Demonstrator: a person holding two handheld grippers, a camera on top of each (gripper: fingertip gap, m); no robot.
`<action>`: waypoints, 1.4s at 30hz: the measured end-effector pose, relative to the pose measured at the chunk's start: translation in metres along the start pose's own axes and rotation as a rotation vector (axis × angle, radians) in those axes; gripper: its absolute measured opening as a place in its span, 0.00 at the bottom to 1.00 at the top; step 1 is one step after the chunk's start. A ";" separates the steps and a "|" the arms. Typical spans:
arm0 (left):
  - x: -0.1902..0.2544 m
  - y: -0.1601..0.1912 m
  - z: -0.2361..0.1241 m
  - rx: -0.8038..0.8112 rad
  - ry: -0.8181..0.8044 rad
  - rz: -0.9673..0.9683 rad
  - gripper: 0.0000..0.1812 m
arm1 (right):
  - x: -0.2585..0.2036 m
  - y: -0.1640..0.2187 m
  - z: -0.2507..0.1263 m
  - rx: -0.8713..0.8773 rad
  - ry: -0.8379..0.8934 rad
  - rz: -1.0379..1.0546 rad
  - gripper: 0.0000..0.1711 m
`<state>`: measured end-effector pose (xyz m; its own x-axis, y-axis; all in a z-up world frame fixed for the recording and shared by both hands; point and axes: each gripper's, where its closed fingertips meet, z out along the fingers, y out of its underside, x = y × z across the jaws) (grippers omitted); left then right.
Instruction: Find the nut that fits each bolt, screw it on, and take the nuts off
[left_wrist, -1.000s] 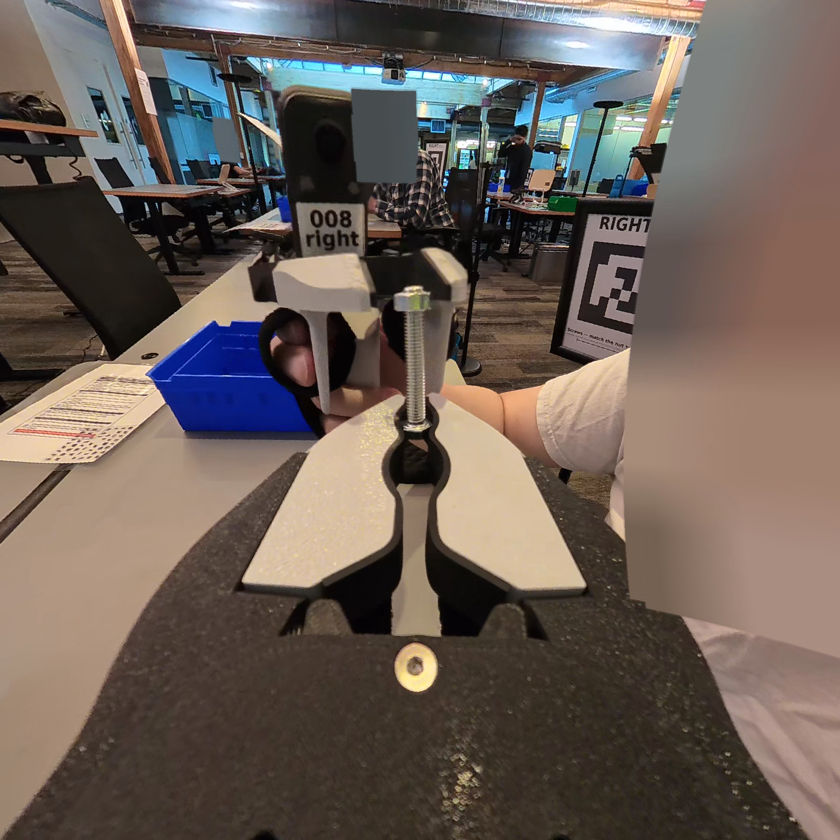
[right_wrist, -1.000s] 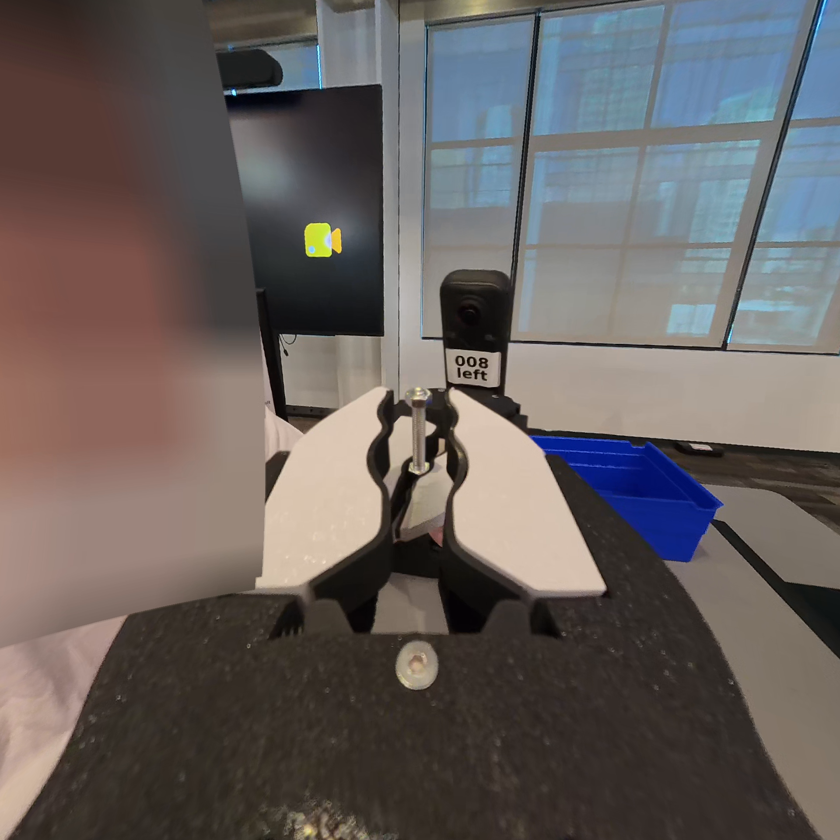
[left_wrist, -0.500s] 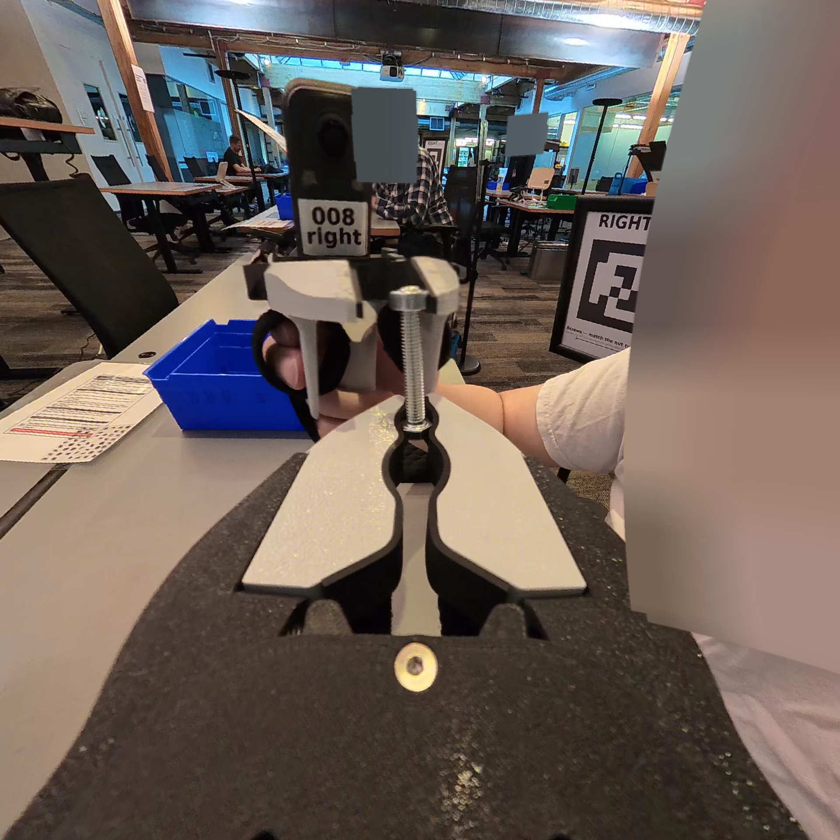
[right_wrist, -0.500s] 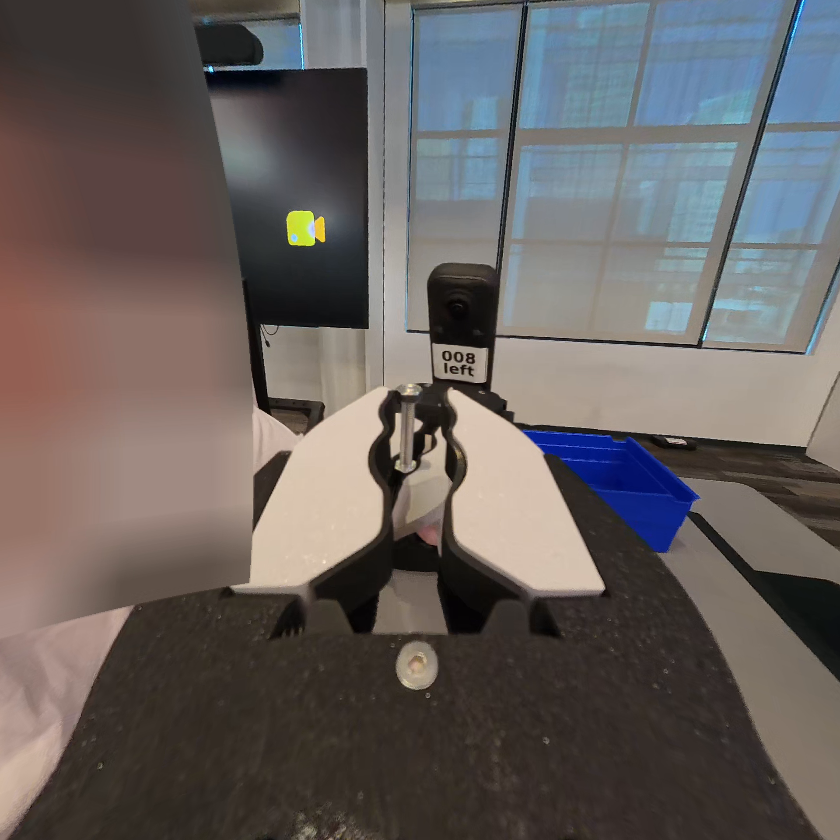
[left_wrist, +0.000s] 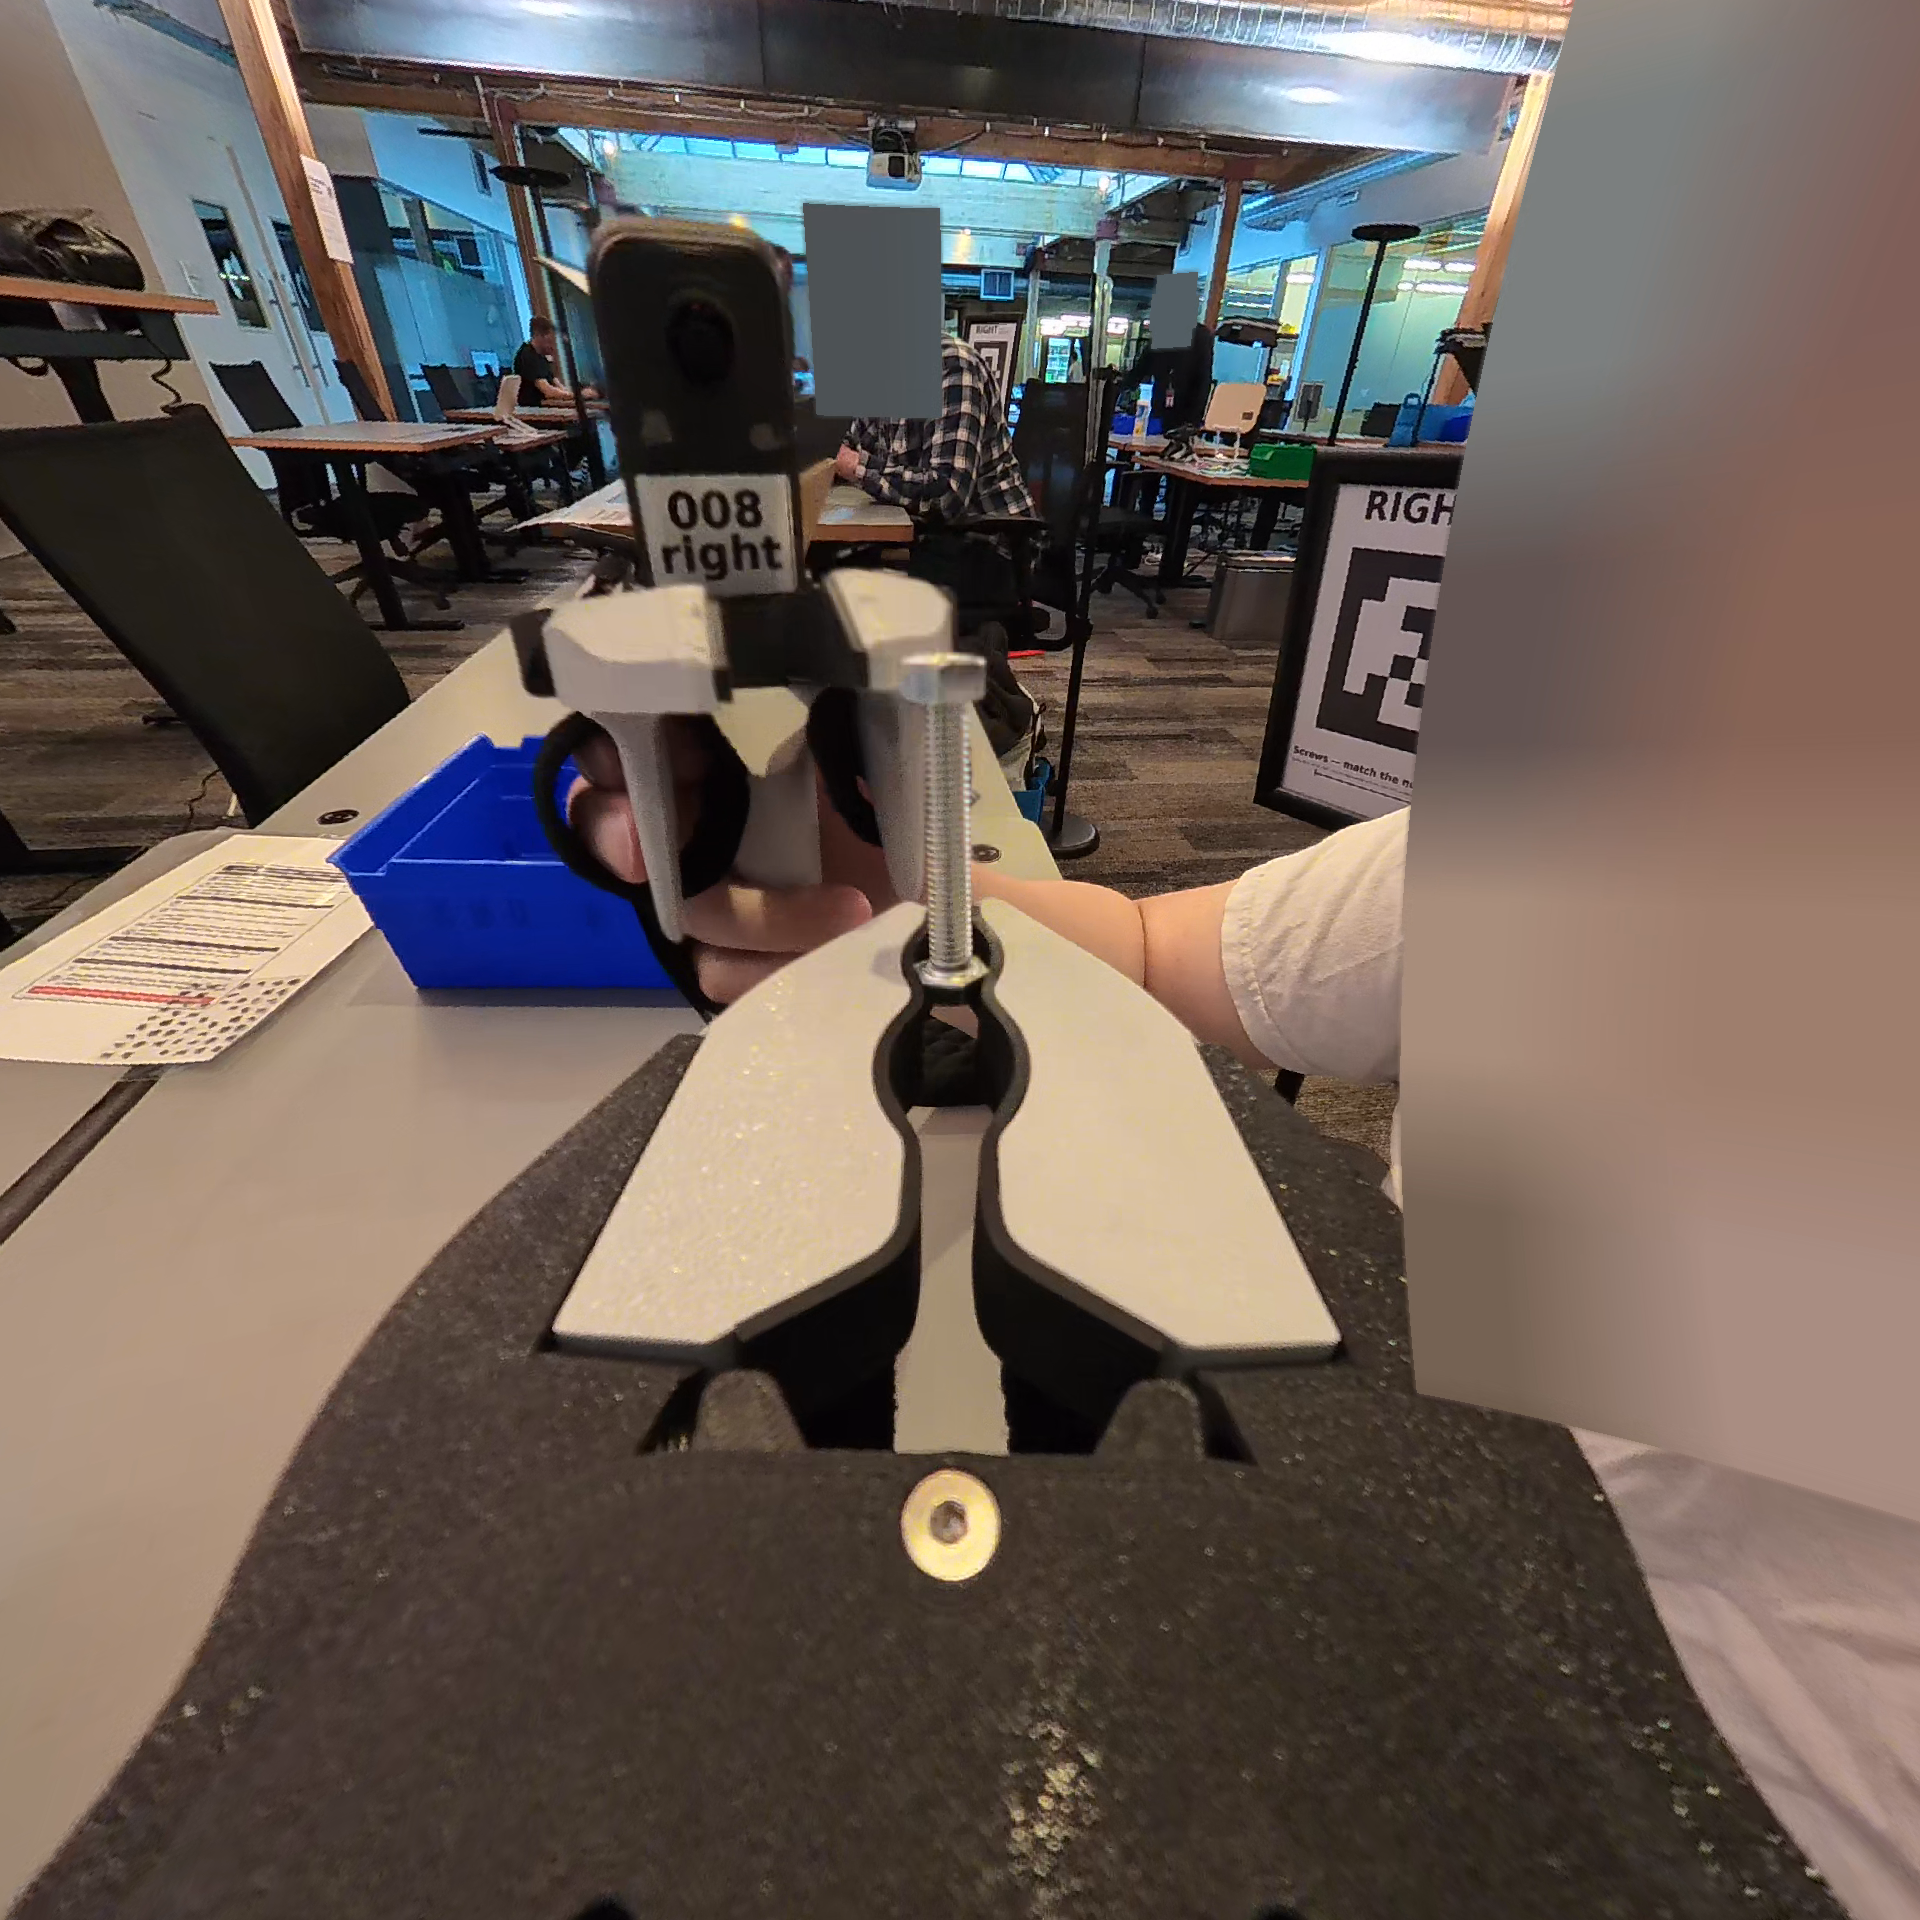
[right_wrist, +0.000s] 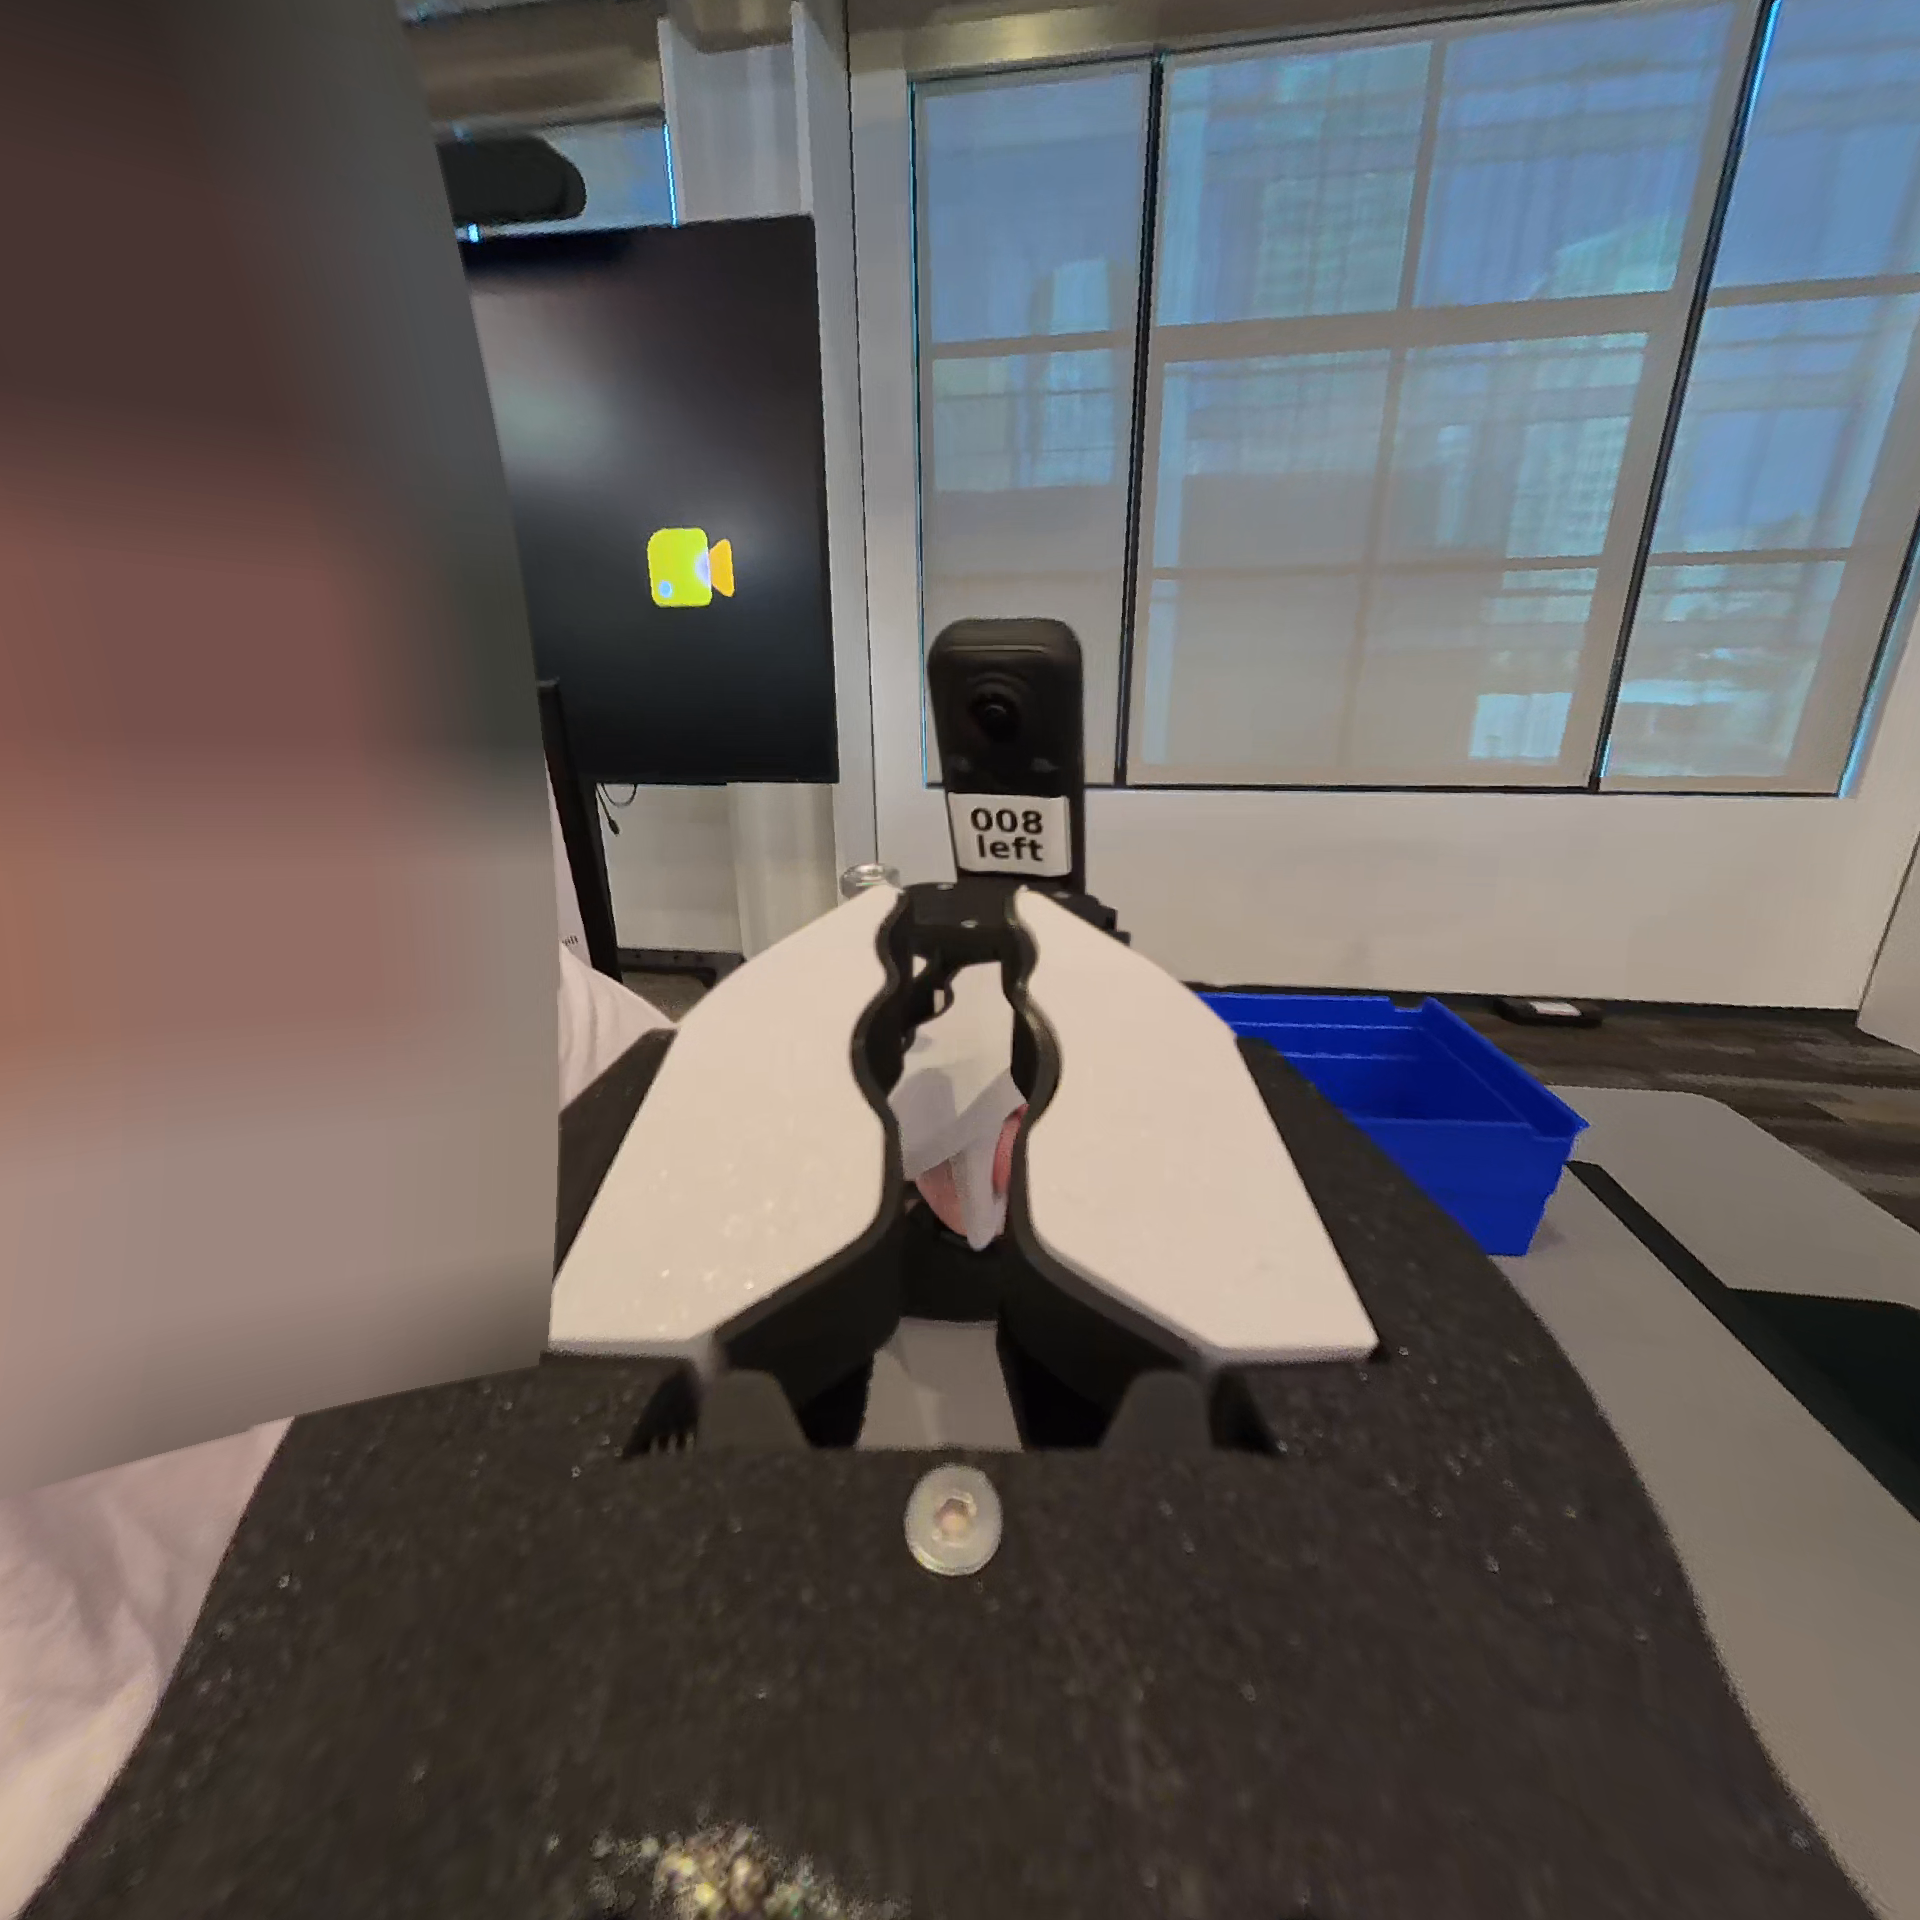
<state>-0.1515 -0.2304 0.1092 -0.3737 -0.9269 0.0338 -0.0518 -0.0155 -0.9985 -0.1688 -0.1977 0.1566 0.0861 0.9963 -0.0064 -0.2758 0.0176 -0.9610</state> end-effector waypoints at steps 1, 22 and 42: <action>0.000 0.000 0.000 0.001 -0.004 0.004 0.02 | 0.000 -0.002 -0.001 0.012 -0.006 0.011 0.09; 0.003 0.001 0.002 -0.006 0.008 0.002 0.02 | -0.015 0.004 0.011 -0.030 -0.028 -0.042 0.10; 0.004 -0.002 0.000 0.000 0.008 0.007 0.02 | -0.014 -0.005 0.005 0.013 -0.044 -0.006 0.09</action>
<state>-0.1525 -0.2337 0.1110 -0.3811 -0.9241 0.0269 -0.0494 -0.0087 -0.9987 -0.1731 -0.2110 0.1623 0.0462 0.9989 0.0121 -0.2874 0.0249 -0.9575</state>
